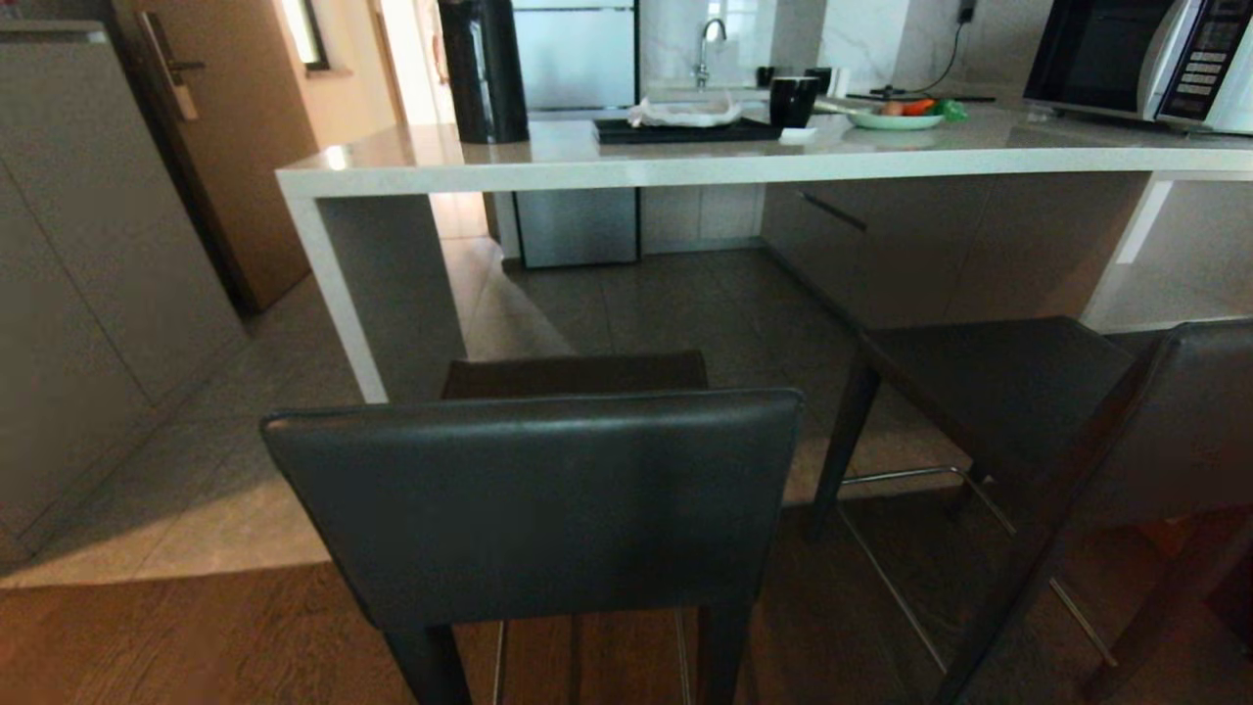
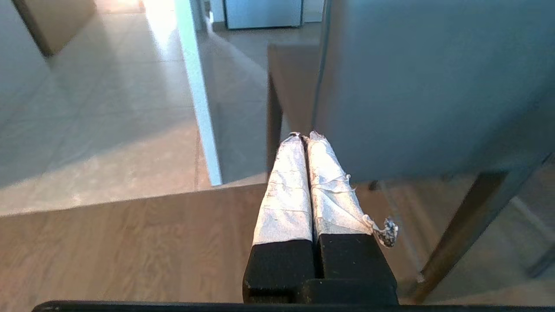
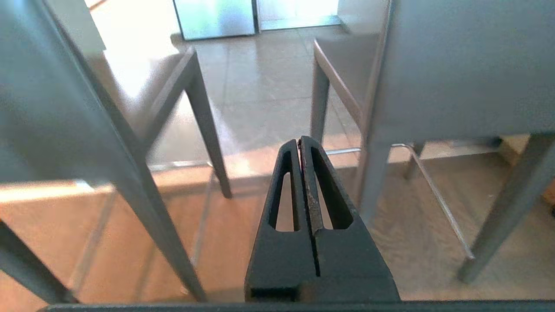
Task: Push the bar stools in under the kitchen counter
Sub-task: Push the gray chair back under the dining table
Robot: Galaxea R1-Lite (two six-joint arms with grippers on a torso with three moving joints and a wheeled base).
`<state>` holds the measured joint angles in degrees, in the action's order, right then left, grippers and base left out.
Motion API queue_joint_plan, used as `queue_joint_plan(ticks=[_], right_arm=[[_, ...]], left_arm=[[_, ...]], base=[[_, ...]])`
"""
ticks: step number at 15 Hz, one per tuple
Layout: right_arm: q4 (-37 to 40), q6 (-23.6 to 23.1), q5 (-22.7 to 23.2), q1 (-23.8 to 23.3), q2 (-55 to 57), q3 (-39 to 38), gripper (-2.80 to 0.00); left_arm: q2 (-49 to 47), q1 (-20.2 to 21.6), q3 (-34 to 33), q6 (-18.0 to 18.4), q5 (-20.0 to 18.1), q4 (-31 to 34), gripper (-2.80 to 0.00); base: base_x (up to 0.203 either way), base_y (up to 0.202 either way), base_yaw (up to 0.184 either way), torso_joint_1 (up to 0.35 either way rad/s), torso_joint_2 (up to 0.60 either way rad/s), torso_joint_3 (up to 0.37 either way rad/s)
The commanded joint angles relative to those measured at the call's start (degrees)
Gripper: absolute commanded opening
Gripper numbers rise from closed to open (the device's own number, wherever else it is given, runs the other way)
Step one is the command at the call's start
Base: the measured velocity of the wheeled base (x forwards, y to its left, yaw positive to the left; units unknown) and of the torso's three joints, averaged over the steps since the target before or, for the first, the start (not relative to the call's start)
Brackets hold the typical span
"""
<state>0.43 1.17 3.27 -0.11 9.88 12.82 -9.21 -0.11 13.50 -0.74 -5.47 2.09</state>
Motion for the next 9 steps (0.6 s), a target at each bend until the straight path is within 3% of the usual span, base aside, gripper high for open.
queue_joint_plan(ticks=[1,4,6,7,9], right_arm=[[-1.9,2.2,-0.1,-0.1,14.5,6.3,-2.80],[-9.8,6.0,-1.6,-0.5,29.7,11.9,-2.80],[-15.0,10.0,-6.3,0.1,40.6,14.7,-2.80],[-17.2,12.1,-8.8,1.9,45.5,16.0,-2.80],[-19.7,14.4,-12.5,11.1,50.5,16.9,-2.80]], left_arm=[[-13.9,0.6,4.5,-1.8,0.3,-2.3,-2.80],[-31.3,3.2,9.4,-4.2,1.7,-10.5,-2.80],[-40.2,3.4,8.2,-5.0,2.2,-19.1,-2.80],[-44.8,3.3,6.0,-5.2,2.4,-25.7,-2.80],[-53.5,3.1,1.0,-5.1,2.8,-41.2,-2.80]], base=[[0.000,0.000,0.000,0.000,0.00,0.000],[0.000,0.000,0.000,0.000,0.00,0.000],[0.000,0.000,0.000,0.000,0.00,0.000],[0.000,0.000,0.000,0.000,0.00,0.000],[0.000,0.000,0.000,0.000,0.00,0.000]])
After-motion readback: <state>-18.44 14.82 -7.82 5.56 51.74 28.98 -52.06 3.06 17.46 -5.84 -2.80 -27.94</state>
